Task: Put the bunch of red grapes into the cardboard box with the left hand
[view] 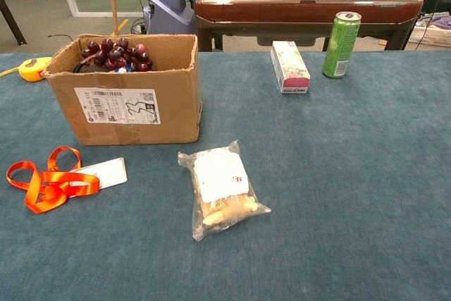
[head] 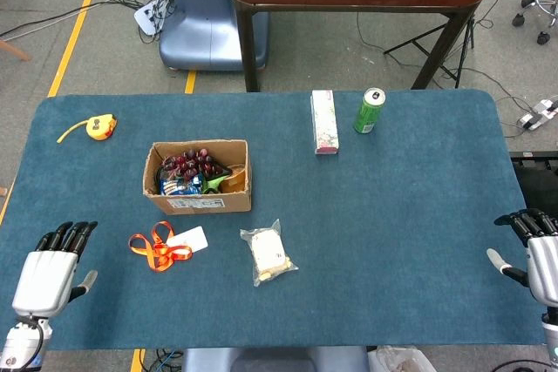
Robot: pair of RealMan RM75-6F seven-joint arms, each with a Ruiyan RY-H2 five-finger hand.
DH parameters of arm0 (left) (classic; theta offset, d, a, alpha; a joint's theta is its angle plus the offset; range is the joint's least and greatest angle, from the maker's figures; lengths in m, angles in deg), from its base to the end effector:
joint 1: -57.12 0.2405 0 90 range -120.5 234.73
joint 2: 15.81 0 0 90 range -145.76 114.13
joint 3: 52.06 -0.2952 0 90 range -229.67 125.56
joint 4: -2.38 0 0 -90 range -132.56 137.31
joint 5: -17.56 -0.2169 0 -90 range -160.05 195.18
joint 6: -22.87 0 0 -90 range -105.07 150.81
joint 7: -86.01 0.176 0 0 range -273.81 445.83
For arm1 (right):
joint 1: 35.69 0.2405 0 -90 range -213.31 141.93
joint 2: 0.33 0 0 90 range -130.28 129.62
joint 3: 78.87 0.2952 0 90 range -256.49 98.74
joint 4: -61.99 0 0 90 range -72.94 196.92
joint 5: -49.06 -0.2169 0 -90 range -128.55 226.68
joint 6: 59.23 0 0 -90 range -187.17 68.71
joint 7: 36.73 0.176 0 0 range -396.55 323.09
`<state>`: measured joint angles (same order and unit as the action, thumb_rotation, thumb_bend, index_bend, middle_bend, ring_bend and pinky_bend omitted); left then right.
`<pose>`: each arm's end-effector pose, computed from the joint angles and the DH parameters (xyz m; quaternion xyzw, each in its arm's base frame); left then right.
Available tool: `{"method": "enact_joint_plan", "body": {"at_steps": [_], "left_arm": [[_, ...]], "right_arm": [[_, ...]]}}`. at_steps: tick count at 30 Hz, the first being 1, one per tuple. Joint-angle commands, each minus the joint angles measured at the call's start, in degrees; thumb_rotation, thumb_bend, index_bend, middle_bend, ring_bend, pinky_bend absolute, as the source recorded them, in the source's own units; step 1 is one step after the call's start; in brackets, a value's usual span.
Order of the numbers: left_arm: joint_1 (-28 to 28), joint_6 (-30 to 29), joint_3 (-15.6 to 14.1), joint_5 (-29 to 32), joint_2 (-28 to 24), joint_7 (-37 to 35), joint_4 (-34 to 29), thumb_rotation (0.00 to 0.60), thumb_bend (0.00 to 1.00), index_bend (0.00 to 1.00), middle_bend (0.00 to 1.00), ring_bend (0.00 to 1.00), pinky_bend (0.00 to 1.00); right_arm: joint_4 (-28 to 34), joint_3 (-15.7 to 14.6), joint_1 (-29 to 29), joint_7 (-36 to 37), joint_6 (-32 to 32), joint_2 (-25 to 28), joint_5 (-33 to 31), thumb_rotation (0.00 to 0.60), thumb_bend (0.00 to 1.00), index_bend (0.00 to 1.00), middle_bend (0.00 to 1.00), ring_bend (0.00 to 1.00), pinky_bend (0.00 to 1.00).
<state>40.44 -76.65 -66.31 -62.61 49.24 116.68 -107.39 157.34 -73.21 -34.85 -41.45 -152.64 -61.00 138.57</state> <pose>-0.2812 0.2093 0.1477 -0.6545 -0.3024 -0.3113 0.6191 -0.3308 -0.2000 0.2131 0.5765 -0.3097 0.4098 0.6354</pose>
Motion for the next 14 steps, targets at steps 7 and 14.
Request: {"method": "enact_joint_plan", "body": {"at_steps": [7, 14], "left_arm": [[6.2, 2.0, 1.2, -1.7, 4.2, -11.6, 12.0, 0.6, 0.2, 0.19, 0.21, 0.16, 0.24], [8.0, 3.7, 2.7, -2.7, 4.4, -12.1, 13.0, 0.6, 0.2, 0.19, 0.21, 0.16, 0.25]], "right_arm": [[-0.4, 0.3, 0.7, -0.4, 1.7, -0.3, -1.5, 0.6, 0.15, 0.43, 0.43, 0.29, 0.41], [-1.0, 0.5, 2.2, 0.1, 4.4, -0.5, -2.1, 0.6, 0.15, 0.43, 0.43, 0.29, 0.41]]}}
